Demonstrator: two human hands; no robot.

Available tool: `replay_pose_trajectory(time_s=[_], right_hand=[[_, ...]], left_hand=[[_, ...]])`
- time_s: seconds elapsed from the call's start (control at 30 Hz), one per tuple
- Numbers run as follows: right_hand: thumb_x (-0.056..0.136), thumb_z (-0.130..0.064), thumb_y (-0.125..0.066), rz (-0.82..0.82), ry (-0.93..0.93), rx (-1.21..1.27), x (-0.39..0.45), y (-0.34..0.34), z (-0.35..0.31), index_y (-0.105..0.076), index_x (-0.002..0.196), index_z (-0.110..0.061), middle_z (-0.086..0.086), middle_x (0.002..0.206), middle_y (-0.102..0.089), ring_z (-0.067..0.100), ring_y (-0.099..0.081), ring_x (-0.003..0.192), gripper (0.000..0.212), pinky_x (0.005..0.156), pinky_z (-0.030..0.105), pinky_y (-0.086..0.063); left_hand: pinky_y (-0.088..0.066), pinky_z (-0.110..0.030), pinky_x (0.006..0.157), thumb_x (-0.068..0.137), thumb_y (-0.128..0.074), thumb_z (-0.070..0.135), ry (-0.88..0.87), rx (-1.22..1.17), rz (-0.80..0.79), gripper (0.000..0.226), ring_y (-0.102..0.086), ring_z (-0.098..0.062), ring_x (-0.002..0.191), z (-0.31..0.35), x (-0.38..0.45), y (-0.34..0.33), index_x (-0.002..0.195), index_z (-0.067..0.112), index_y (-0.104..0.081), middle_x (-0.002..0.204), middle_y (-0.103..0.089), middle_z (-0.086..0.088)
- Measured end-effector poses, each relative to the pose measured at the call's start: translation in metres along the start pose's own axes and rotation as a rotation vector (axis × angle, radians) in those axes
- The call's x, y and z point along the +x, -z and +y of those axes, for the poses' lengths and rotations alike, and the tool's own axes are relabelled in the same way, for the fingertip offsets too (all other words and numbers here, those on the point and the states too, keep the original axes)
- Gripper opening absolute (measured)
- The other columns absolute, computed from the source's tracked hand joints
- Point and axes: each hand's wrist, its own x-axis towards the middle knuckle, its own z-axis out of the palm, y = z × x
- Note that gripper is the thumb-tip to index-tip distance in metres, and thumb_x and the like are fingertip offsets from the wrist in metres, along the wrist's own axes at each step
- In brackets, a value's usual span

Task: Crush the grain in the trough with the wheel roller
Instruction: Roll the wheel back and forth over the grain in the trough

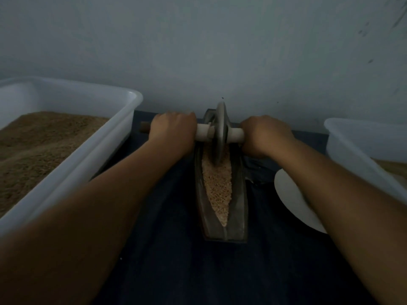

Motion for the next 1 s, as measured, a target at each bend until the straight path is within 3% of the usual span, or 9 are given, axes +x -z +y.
replay_pose_trajectory(time_s=[0.17, 0.33, 0.5, 0.63, 0.73, 0.8, 0.9, 1.0], right_hand=[[0.077, -0.04, -0.068, 0.093, -0.016, 0.119, -0.045, -0.01, 0.0, -0.061, 0.103, -0.034, -0.001, 0.101, -0.067, 0.026, -0.063, 0.091, 0.027, 0.064, 0.03, -0.036], [0.08, -0.032, -0.067, 0.301, 0.057, 0.072, -0.092, -0.007, -0.011, -0.061, 0.099, -0.026, 0.0, 0.086, -0.066, 0.027, -0.062, 0.077, 0.02, 0.058, 0.031, -0.03], [0.078, -0.018, -0.071, 0.444, 0.118, 0.092, -0.12, 0.006, -0.018, -0.062, 0.085, -0.017, 0.001, 0.072, -0.059, 0.022, -0.052, 0.062, 0.012, 0.061, 0.03, -0.028], [0.081, -0.02, -0.07, 0.444, 0.134, 0.137, -0.132, 0.011, -0.019, -0.066, 0.095, -0.018, 0.001, 0.078, -0.063, 0.022, -0.056, 0.069, 0.015, 0.064, 0.031, -0.031], [0.08, -0.023, -0.07, 0.436, 0.131, 0.117, -0.13, 0.008, -0.017, -0.066, 0.093, -0.019, 0.0, 0.077, -0.062, 0.021, -0.055, 0.068, 0.014, 0.064, 0.032, -0.03], [0.078, -0.027, -0.072, 0.422, 0.127, 0.094, -0.123, 0.005, -0.016, -0.063, 0.088, -0.02, 0.0, 0.075, -0.061, 0.022, -0.054, 0.066, 0.015, 0.063, 0.031, -0.027], [0.077, -0.031, -0.071, 0.381, 0.107, 0.044, -0.106, -0.001, -0.013, -0.06, 0.085, -0.021, 0.0, 0.078, -0.062, 0.025, -0.056, 0.069, 0.017, 0.062, 0.032, -0.025], [0.079, -0.035, -0.066, 0.318, 0.072, -0.033, -0.084, -0.004, -0.012, -0.058, 0.086, -0.025, -0.003, 0.081, -0.061, 0.024, -0.058, 0.073, 0.014, 0.059, 0.032, -0.024]], left_hand=[[-0.036, -0.035, 0.069, 0.089, -0.064, 0.024, -0.021, 0.143, 0.073, 0.023, -0.063, -0.026, 0.092, 0.013, -0.029, 0.01, 0.109, 0.017, -0.055, 0.101, -0.065, -0.006], [-0.033, -0.033, 0.066, 0.083, -0.07, 0.029, -0.027, 0.124, 0.156, 0.026, -0.06, -0.02, 0.08, 0.015, -0.065, 0.013, 0.1, 0.021, -0.051, 0.092, -0.063, 0.0], [-0.03, -0.028, 0.066, 0.081, -0.073, 0.032, -0.026, 0.029, 0.218, 0.031, -0.059, -0.015, 0.08, 0.011, -0.1, 0.015, 0.102, 0.025, -0.052, 0.093, -0.063, 0.004], [-0.039, -0.029, 0.071, 0.081, -0.073, 0.032, -0.098, -0.075, 0.254, 0.034, -0.06, -0.016, 0.086, 0.007, -0.116, 0.02, 0.109, 0.026, -0.056, 0.098, -0.065, 0.005], [-0.043, -0.035, 0.091, 0.083, -0.069, 0.035, -0.152, -0.108, 0.188, 0.041, -0.06, -0.017, 0.096, -0.002, -0.117, 0.025, 0.121, 0.031, -0.051, 0.108, -0.064, 0.007], [-0.038, -0.047, 0.103, 0.085, -0.065, 0.036, -0.132, -0.089, 0.115, 0.045, -0.059, -0.021, 0.103, -0.007, -0.113, 0.027, 0.124, 0.038, -0.045, 0.111, -0.063, 0.008], [-0.035, -0.059, 0.104, 0.083, -0.066, 0.039, -0.053, -0.051, 0.058, 0.055, -0.057, -0.028, 0.11, -0.006, -0.101, 0.023, 0.129, 0.041, -0.037, 0.117, -0.06, 0.003], [-0.042, -0.049, 0.096, 0.079, -0.071, 0.041, -0.023, -0.01, 0.026, 0.063, -0.059, -0.028, 0.106, -0.005, -0.081, 0.016, 0.132, 0.033, -0.035, 0.117, -0.061, -0.002]])
